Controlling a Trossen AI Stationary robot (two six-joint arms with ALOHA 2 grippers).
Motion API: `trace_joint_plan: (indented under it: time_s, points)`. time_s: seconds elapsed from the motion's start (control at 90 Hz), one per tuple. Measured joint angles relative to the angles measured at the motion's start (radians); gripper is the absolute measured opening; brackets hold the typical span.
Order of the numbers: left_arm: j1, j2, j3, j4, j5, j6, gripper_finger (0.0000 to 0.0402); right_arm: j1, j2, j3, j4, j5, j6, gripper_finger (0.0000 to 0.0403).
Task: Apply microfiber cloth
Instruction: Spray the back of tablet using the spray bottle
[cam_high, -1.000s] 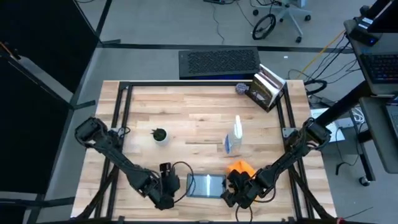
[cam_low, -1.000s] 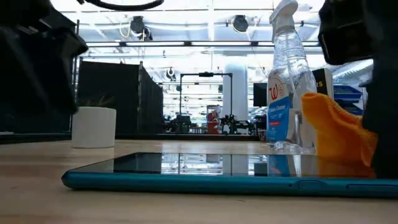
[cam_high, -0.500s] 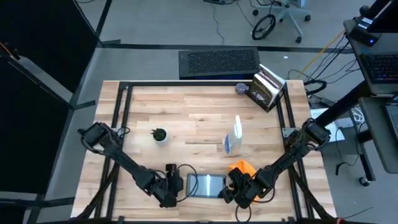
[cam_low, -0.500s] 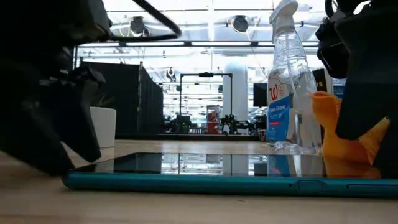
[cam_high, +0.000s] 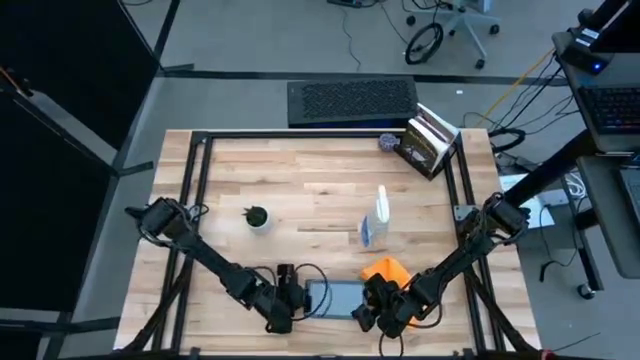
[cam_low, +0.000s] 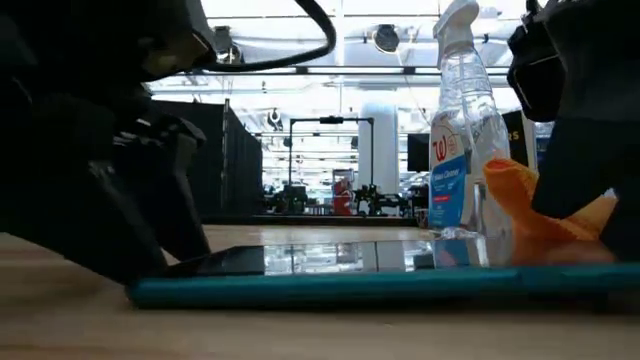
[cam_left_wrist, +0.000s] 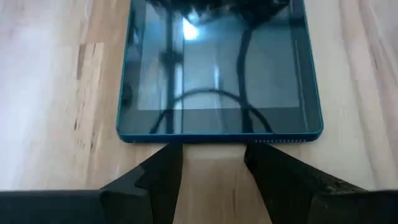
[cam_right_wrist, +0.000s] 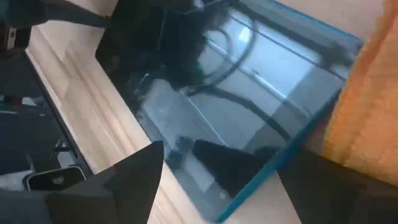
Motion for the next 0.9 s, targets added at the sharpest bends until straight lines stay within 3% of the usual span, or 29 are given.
trace_joint_plan:
  time_s: [0.367,0.667,0.9]
  points:
    - [0.011,0.003,0.0,0.022,0.007,0.0,0.0178,0.0,0.002,0.0,0.043,0.095,-0.145,0.0274]
    - [0.01,-0.001,0.001,0.008,0.003,-0.003,0.0178,0.001,-0.008,0.004,0.107,0.162,-0.229,0.0176]
    - [0.016,-0.064,0.004,-0.107,-0.004,-0.06,0.0178,-0.008,0.006,-0.004,0.073,0.132,-0.45,0.0114]
